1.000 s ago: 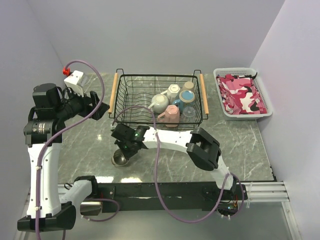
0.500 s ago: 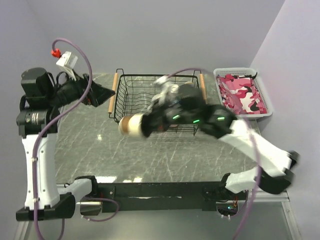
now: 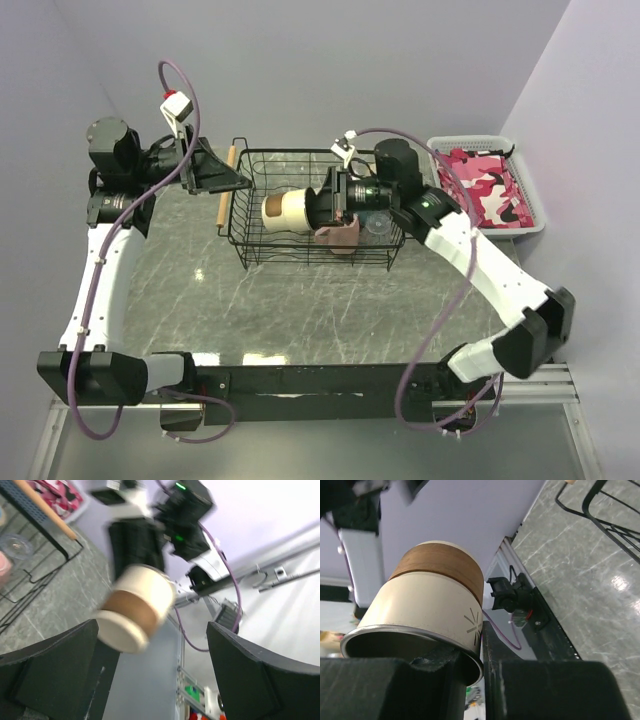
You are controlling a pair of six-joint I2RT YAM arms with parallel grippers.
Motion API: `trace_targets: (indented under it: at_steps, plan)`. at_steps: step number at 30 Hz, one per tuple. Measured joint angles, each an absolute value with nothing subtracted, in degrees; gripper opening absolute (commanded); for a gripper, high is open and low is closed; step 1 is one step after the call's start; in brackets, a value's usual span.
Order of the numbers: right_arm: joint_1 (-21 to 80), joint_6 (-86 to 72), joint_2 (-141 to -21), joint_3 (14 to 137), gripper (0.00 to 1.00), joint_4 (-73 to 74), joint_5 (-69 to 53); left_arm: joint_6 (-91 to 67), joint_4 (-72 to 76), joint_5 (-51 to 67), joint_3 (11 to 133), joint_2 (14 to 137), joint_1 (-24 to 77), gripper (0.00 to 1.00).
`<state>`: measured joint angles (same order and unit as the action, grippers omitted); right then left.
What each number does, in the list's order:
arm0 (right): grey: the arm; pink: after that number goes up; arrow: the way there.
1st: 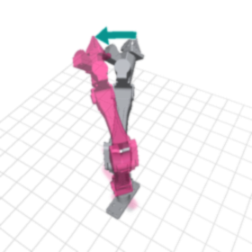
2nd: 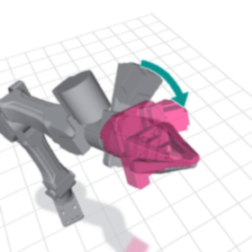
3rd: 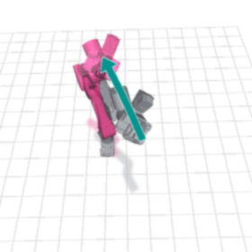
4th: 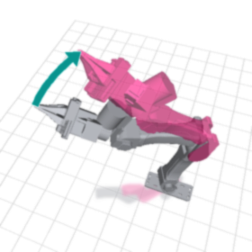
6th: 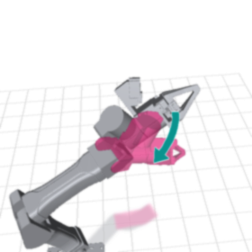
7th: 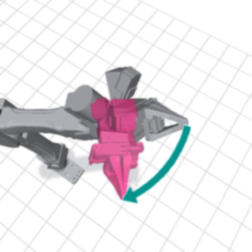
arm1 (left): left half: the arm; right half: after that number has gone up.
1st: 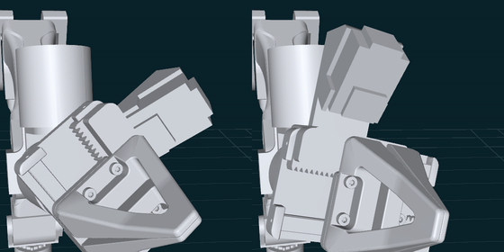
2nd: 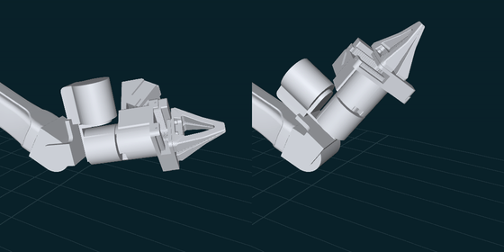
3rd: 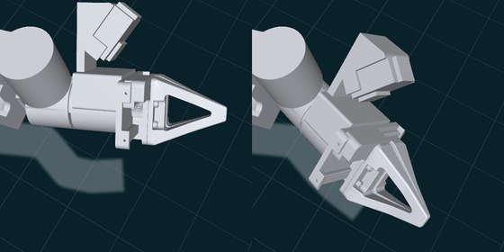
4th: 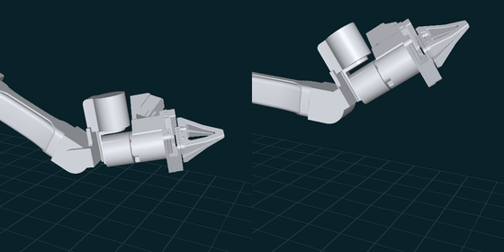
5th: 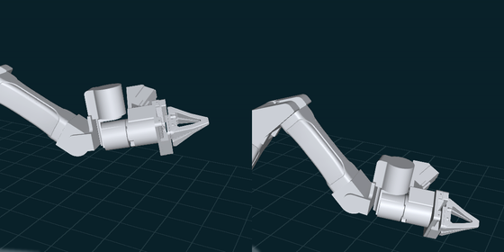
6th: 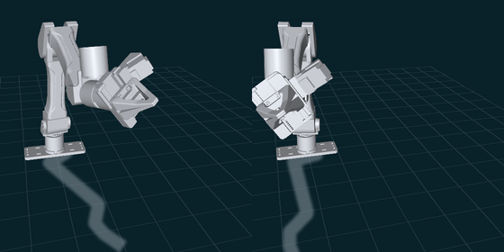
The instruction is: Load the cups into the dish rack
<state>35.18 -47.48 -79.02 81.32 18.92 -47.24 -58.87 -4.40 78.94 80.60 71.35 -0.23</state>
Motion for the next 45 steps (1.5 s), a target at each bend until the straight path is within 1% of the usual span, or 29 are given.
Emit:
trace_targets:
  at_steps: [4, 9, 13, 18, 26, 33, 36, 37, 39, 40, 41, 42, 43, 44, 45]
  plan:
    - [32.99, -51.24, -85.23, 83.55, 0.00, 15.55, -51.55, -58.81, -2.83, 80.38, 80.60, 71.44, 1.41, 0.97]
    - [31.31, -54.78, -93.76, 92.68, 0.00, 12.45, -56.27, -53.98, -4.38, 81.21, 80.77, 74.26, 1.61, 0.96]
    - [30.15, -56.71, -97.69, 98.06, 0.00, 10.20, -58.39, -48.47, -8.93, 81.49, 83.92, 81.43, 2.24, 0.96]
    - [28.36, -58.76, -98.61, 98.50, 0.00, 9.23, -57.93, -45.87, -11.42, 82.67, 89.06, 88.99, 2.57, 0.96]
    - [26.74, -62.67, -102.54, 101.25, 0.00, 5.04, -61.30, -56.27, 5.43, 80.62, 89.49, 91.48, 5.85, 0.96]
    - [26.74, -65.49, -104.97, 101.58, 0.00, 0.69, -63.55, -62.46, 13.17, 79.70, 89.69, 92.66, 8.67, 0.98]
    - [26.74, -66.30, -105.41, 101.71, 0.00, -0.14, -63.57, -64.64, 15.49, 79.70, 89.69, 93.30, 8.62, 0.81]
    - [26.74, -66.48, -105.43, 101.71, 0.00, -0.54, -63.70, -65.19, 15.90, 79.72, 89.69, 93.38, 8.62, 0.63]
    - [26.74, -66.89, -105.43, 101.80, 0.00, -1.45, -64.07, -65.78, 16.32, 79.72, 89.71, 93.49, 8.60, 0.44]
    - [26.74, -67.05, -105.43, 101.82, 0.00, -1.83, -64.10, -65.56, 16.60, 80.07, 89.78, 93.49, 8.56, 0.25]
    - [26.74, -67.13, -105.43, 101.80, 0.02, -2.20, -64.16, -65.56, 16.47, 80.14, 89.95, 93.49, 8.51, 0.16]
    - [26.74, -67.20, -105.43, 101.78, 0.10, -2.59, -64.07, -65.17, 16.40, 80.16, 90.17, 93.49, 8.43, 0.08]
    - [26.74, -67.42, -105.43, 101.62, 0.10, -3.05, -64.01, -65.08, 16.10, 80.18, 90.41, 93.49, 8.36, 0.01]
    - [26.74, -67.70, -105.43, 101.43, 0.11, -3.51, -63.94, -64.86, 15.77, 80.23, 90.59, 93.49, 8.21, 0.01]
    - [26.74, -67.72, -105.43, 101.21, 0.21, -3.97, -63.77, -64.64, 15.53, 80.34, 90.72, 93.49, 7.92, 0.01]
